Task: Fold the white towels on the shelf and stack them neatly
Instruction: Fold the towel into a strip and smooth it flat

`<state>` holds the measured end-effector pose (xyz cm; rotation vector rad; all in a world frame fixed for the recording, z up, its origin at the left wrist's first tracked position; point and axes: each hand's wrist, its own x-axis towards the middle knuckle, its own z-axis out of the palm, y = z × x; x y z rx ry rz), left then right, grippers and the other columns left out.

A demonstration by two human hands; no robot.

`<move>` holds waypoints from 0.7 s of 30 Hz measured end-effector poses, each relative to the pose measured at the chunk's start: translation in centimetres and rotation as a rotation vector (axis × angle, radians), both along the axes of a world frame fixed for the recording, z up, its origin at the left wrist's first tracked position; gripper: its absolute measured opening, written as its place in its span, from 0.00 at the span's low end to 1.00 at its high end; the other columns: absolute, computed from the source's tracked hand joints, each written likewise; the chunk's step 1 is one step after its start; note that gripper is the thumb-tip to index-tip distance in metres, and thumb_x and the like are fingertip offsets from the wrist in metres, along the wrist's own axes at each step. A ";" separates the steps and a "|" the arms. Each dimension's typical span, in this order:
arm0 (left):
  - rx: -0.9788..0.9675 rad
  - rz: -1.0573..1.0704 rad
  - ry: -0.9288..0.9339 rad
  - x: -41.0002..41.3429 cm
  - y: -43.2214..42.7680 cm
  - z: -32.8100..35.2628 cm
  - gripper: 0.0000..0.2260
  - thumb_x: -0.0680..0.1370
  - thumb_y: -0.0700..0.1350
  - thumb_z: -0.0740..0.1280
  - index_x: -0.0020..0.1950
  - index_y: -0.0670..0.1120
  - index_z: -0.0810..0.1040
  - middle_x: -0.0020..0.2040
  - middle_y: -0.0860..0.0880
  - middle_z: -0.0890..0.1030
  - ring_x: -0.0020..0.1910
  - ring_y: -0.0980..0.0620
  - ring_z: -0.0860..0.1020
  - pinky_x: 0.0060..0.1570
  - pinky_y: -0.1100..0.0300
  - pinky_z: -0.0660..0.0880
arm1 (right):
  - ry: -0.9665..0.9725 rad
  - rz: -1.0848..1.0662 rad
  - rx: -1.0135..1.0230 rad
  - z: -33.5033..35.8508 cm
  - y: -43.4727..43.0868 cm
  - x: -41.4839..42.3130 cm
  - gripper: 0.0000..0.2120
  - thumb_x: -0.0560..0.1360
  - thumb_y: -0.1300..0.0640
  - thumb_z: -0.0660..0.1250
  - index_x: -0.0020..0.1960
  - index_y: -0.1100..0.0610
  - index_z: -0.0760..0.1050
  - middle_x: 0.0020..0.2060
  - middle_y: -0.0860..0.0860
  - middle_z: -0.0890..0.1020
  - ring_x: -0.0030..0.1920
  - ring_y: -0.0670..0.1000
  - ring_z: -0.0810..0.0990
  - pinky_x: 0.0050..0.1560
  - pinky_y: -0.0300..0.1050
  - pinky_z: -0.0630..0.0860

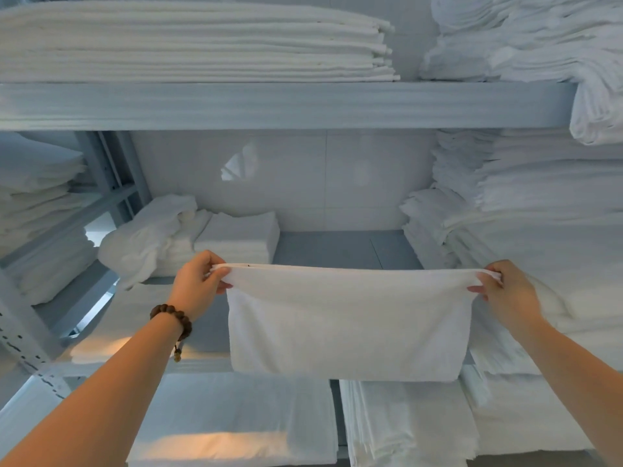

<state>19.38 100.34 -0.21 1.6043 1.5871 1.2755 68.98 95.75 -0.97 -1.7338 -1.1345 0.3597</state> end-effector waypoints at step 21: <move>0.304 0.038 -0.075 2.3 11.3 6.7 0.08 0.76 0.35 0.66 0.43 0.48 0.74 0.45 0.55 0.80 0.41 0.63 0.78 0.45 0.67 0.73 | 0.101 -0.070 0.364 5.7 12.0 -0.3 0.05 0.75 0.59 0.66 0.49 0.58 0.73 0.43 0.54 0.76 0.44 0.52 0.74 0.44 0.44 0.68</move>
